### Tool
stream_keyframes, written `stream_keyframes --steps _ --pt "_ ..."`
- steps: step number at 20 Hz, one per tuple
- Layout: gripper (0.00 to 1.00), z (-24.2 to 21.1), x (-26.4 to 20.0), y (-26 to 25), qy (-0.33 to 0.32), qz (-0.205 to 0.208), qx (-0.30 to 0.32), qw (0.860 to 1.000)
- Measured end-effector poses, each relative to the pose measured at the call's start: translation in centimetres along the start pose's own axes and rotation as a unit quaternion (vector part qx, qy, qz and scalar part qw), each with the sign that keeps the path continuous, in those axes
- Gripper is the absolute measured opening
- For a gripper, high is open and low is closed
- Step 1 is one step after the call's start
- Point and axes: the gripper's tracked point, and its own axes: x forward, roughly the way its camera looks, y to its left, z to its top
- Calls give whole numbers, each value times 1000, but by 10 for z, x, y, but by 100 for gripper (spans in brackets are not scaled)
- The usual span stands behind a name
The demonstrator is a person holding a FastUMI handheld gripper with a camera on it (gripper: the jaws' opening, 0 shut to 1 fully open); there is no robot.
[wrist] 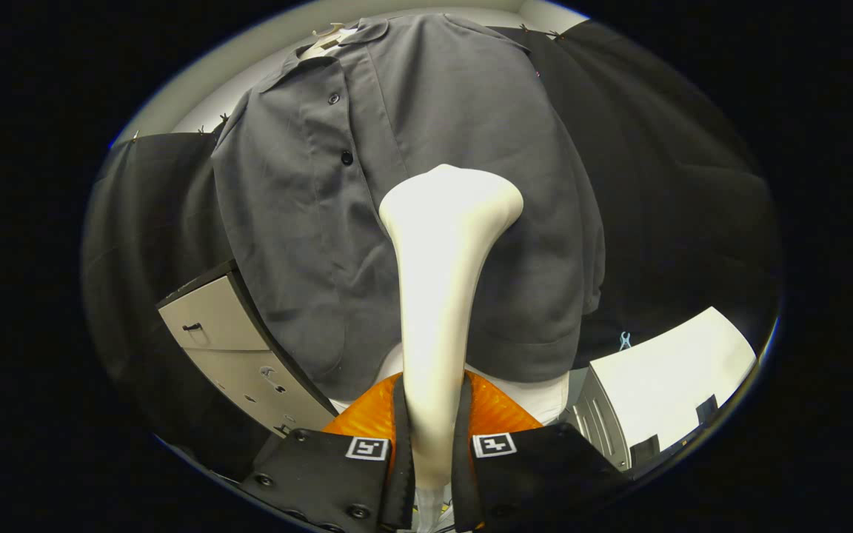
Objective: Iron the clothes twice with a garment steamer, once on the left side and once on the right side.
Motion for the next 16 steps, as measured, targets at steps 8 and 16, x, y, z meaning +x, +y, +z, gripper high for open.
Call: stream_keyframes --steps 8,16 --pt "28 -48 -14 6 45 -26 21 998" --pt "28 81 -92 47 -50 -52 15 997"
